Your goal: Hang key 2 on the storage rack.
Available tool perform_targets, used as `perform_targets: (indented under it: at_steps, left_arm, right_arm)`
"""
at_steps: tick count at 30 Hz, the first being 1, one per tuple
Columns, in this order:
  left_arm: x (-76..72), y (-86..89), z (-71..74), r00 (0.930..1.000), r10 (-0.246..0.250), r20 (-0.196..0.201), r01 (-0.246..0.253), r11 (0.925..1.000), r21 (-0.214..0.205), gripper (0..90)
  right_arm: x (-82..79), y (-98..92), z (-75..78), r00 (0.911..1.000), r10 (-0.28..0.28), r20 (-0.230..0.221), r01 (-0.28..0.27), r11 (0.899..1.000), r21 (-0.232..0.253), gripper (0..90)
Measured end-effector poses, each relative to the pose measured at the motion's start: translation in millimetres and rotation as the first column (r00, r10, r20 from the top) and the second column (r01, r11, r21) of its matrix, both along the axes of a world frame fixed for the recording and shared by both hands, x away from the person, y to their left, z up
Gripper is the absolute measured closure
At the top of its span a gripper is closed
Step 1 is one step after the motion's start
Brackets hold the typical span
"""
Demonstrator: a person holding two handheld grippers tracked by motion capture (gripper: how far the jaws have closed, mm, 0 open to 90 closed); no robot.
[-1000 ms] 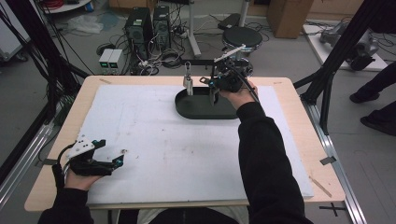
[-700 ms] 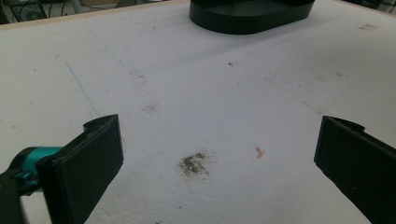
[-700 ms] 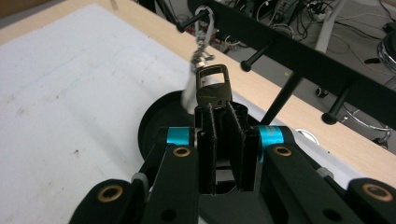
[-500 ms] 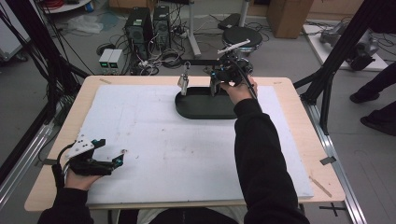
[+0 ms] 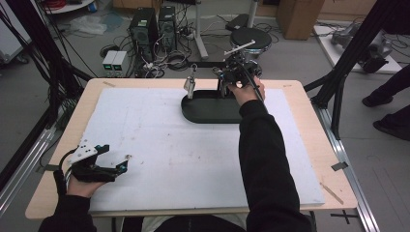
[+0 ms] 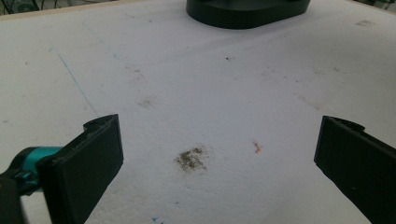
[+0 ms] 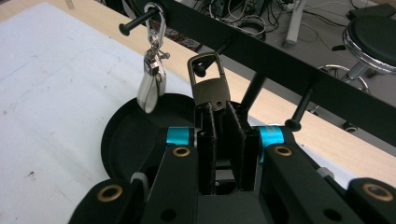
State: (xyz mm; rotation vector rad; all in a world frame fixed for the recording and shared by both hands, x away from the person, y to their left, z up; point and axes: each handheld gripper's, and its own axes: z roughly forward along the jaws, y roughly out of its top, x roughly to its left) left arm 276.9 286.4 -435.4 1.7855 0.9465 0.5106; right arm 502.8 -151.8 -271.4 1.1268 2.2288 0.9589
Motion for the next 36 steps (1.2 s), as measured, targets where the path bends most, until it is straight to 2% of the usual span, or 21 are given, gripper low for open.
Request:
perform_targets:
  at_steps: [4, 8, 10, 14, 15, 20, 26, 28, 30, 31, 32, 33, 36]
  left_arm:
    - [-0.2, 0.0, 0.0, 1.0000, -0.003, 0.001, 0.003, 1.0000, 0.005, 1.7]
    - [0.0, 0.3, -0.2, 1.0000, -0.004, -0.005, 0.004, 1.0000, 0.002, 1.7]
    - [0.3, 0.0, -0.8, 0.9999, -0.010, -0.010, 0.010, 0.9999, 0.008, 1.7]
    - [0.6, 0.0, -1.4, 0.9999, -0.010, -0.013, 0.010, 0.9999, 0.010, 1.7]
    - [1.0, 0.4, -1.5, 0.9999, -0.010, -0.014, 0.010, 0.9999, 0.008, 1.7]
    - [3.2, 0.2, -2.7, 0.9997, -0.015, -0.019, 0.015, 0.9999, 0.007, 1.7]
    - [4.8, 0.9, -3.3, 0.9996, -0.017, -0.020, 0.017, 0.9999, -0.003, 1.7]
    - [4.3, 1.1, -3.0, 0.9997, -0.015, -0.020, 0.015, 0.9999, -0.001, 1.7]
    - [4.2, 1.2, -2.9, 0.9997, -0.014, -0.020, 0.014, 0.9999, -0.002, 1.7]
    - [4.0, 1.2, -2.8, 0.9997, -0.012, -0.019, 0.012, 0.9999, -0.003, 1.7]
    - [3.8, 1.1, -2.8, 0.9997, -0.012, -0.020, 0.012, 0.9999, -0.004, 1.7]
    - [3.6, 0.8, -2.8, 0.9997, -0.013, -0.019, 0.013, 0.9999, -0.004, 1.7]
    - [2.6, 0.1, -2.4, 0.9997, -0.017, -0.018, 0.017, 0.9999, 0.002, 1.7]
  right_arm:
    - [1.9, 6.5, -4.1, 1.0000, -0.003, 0.005, 0.003, 1.000, -0.011, 82.7]
    - [5.7, 12.7, -9.8, 0.9998, -0.016, 0.009, 0.016, 0.999, -0.044, 82.0]
    - [9.4, 14.0, -14.9, 0.9993, -0.038, 0.007, 0.038, 0.998, -0.057, 81.8]
    - [13.0, 15.4, -19.0, 0.9986, -0.054, 0.002, 0.054, 0.998, -0.034, 81.7]
    - [15.4, 17.0, -20.8, 0.9982, -0.059, 0.014, 0.060, 0.998, -0.027, 81.6]
    - [21.9, 20.5, -27.5, 0.9946, -0.103, 0.015, 0.103, 0.995, 0.000, 81.2]
    - [29.0, 19.8, -35.1, 0.9922, -0.124, 0.017, 0.123, 0.992, 0.040, 79.6]
    - [28.0, 19.3, -34.9, 0.9902, -0.135, 0.037, 0.132, 0.989, 0.065, 71.2]
    - [25.8, 19.2, -32.1, 0.9898, -0.138, 0.034, 0.134, 0.986, 0.099, 62.4]
    - [23.8, 20.7, -30.9, 0.9901, -0.137, 0.031, 0.134, 0.986, 0.095, 57.1]
    - [23.8, 20.7, -30.9, 0.9901, -0.137, 0.031, 0.134, 0.986, 0.095, 57.1]
    - [17.9, 24.7, -28.6, 0.9926, -0.114, 0.040, 0.112, 0.992, 0.051, 45.4]
    - [8.6, 32.9, -26.1, 0.9925, -0.101, 0.069, 0.105, 0.993, -0.053, 34.7]
